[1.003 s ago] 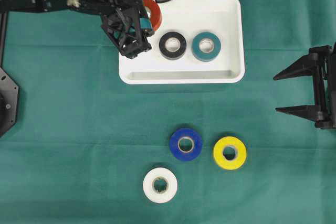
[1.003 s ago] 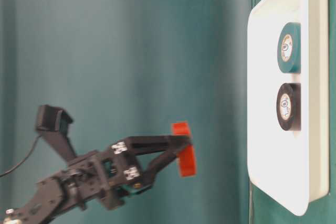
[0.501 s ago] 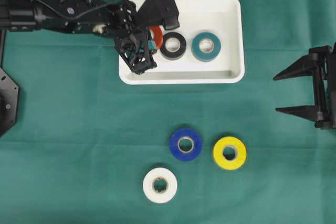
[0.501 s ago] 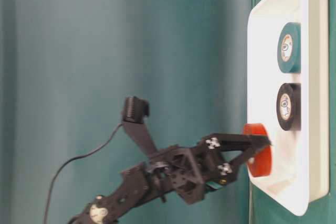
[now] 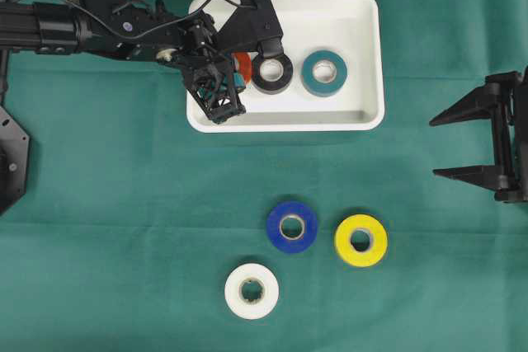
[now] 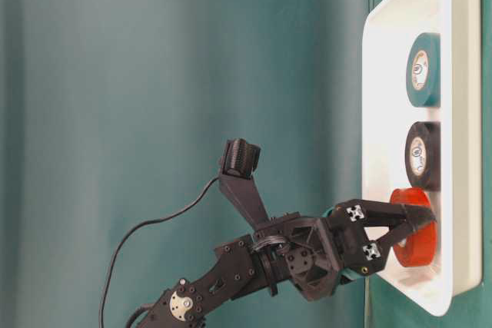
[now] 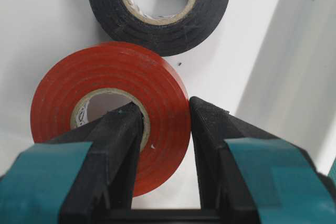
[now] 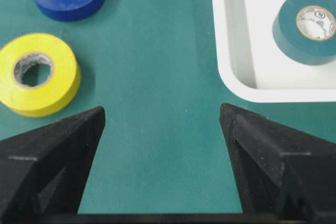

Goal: Pick up the tape from a random location and place it into the white case.

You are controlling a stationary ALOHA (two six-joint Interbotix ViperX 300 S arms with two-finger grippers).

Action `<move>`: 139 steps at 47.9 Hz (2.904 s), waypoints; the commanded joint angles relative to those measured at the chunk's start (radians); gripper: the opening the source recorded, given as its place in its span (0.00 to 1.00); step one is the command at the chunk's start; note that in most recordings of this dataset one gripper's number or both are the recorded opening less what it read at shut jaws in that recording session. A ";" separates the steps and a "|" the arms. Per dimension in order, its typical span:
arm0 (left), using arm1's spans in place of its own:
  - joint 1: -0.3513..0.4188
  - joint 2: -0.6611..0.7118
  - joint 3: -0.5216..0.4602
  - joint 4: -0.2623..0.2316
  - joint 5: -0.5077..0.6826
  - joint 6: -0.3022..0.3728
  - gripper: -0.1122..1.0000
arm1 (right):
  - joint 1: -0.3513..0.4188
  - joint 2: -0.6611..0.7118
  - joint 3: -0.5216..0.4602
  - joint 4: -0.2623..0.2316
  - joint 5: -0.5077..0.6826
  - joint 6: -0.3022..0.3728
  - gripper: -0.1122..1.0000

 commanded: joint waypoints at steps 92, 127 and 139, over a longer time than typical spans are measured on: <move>-0.152 -0.267 -0.069 -0.003 0.126 0.029 0.98 | 0.000 0.003 -0.023 -0.002 0.002 0.006 0.86; -0.264 -0.342 0.025 -0.002 0.046 0.031 0.98 | -0.003 0.000 -0.043 -0.002 0.031 0.006 0.86; -0.268 -0.459 0.117 -0.003 -0.028 0.032 0.98 | -0.003 0.000 -0.043 -0.002 0.031 0.006 0.86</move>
